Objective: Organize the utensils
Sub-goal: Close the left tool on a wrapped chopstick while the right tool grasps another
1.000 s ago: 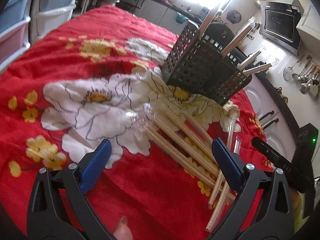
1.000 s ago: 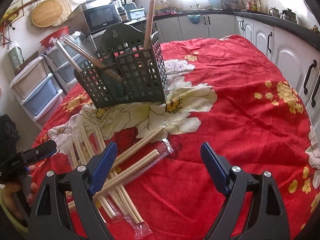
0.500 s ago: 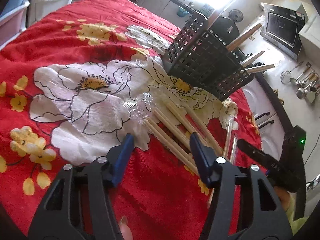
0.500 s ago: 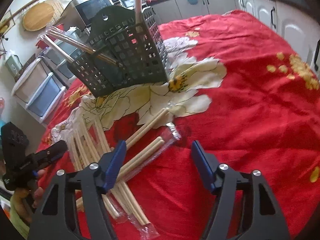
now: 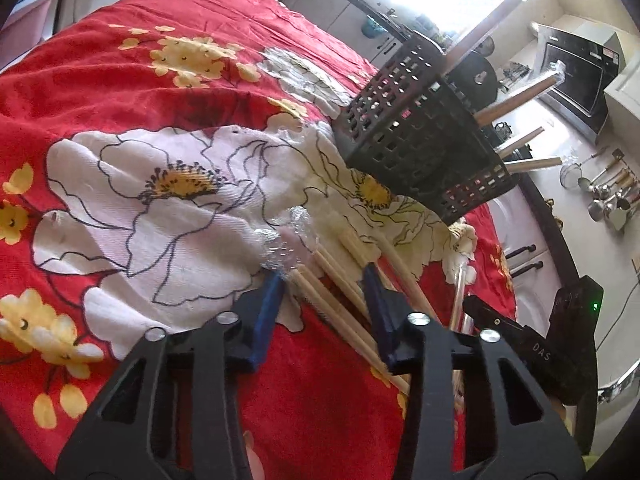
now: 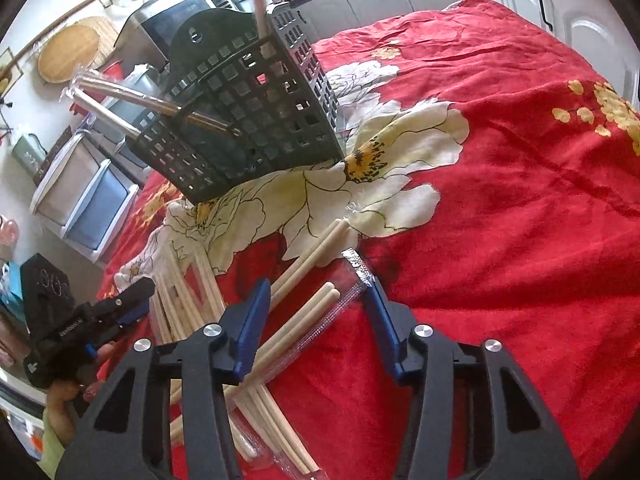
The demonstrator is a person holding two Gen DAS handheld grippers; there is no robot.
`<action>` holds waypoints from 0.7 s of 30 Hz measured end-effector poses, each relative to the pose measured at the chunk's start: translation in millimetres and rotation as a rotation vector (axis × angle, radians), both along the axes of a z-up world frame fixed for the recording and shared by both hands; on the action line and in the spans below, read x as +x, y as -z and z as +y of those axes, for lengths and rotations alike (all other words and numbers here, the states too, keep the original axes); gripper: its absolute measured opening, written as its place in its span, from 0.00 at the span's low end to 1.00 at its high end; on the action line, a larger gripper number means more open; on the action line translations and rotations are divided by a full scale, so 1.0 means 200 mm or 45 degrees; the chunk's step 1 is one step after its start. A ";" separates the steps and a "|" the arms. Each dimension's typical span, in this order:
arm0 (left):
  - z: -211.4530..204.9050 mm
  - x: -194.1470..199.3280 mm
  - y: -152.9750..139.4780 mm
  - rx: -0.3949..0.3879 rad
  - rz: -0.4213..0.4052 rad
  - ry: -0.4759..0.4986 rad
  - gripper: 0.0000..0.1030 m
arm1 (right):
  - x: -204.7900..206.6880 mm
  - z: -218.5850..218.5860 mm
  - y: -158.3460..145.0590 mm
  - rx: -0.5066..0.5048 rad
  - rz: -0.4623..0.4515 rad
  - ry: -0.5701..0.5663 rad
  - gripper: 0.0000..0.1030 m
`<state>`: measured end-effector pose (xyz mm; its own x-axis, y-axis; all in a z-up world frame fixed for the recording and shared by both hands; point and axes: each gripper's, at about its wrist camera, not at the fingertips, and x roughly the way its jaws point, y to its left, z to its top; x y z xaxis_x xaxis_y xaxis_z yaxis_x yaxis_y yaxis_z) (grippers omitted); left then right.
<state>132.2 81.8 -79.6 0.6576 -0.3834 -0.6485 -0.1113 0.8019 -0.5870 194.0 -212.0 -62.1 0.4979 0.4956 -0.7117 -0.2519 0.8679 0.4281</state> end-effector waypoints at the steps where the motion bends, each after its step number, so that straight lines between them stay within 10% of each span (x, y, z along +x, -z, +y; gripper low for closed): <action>1: 0.01 0.00 0.00 -0.004 0.002 -0.005 0.22 | 0.00 0.00 0.00 0.002 0.001 0.004 0.40; 11: 0.06 0.01 0.04 -0.048 0.008 -0.028 0.10 | 0.01 -0.03 0.01 0.038 0.016 0.031 0.12; 21: 0.11 -0.03 0.04 -0.137 -0.013 -0.048 0.06 | -0.04 -0.06 -0.05 0.099 -0.022 0.027 0.08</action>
<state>125.8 104.7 -86.8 0.6793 -0.4257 -0.5978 -0.1335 0.7294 -0.6710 186.8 -223.7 -51.9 0.5208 0.5383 -0.6625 -0.2422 0.8374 0.4900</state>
